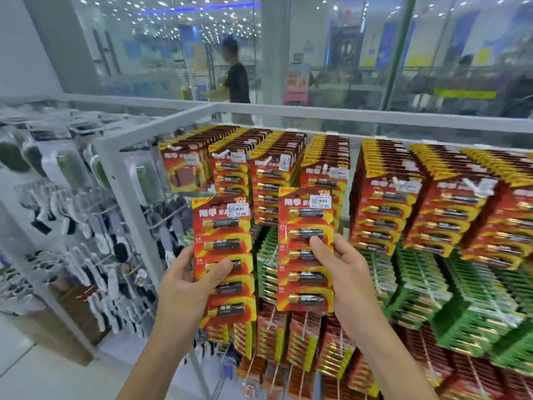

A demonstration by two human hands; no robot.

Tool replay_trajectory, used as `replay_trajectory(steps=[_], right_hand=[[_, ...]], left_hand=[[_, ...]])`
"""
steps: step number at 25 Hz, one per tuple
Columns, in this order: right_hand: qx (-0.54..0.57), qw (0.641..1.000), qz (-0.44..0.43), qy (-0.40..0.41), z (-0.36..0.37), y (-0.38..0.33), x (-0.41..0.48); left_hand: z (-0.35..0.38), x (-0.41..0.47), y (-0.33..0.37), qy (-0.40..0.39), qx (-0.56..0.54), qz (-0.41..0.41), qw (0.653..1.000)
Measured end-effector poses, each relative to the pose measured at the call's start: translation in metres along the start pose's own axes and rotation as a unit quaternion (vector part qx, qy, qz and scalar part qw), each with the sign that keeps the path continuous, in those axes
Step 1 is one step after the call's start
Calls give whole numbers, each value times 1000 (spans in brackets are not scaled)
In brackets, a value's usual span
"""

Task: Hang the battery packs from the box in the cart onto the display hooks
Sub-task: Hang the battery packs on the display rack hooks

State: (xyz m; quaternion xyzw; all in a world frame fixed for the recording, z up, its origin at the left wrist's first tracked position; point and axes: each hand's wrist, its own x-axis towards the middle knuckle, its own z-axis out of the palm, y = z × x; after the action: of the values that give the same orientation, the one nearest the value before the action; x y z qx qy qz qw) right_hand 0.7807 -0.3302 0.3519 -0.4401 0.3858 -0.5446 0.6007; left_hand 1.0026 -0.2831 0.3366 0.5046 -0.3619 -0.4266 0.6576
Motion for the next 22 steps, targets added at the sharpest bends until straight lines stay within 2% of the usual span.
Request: replay_trajectory(steps=[6,17,22], right_hand=[[12,999,-21,36,31,9,22],[-38,995,-53,75,103,7,50],[-61,989,-65,114,110,13,64]], left_hand=[[-17,45,1,-29,0,-35,999],[-56,91,30,-144,-39,-74,986],[-60,98,30,-148,-47,-75,985]])
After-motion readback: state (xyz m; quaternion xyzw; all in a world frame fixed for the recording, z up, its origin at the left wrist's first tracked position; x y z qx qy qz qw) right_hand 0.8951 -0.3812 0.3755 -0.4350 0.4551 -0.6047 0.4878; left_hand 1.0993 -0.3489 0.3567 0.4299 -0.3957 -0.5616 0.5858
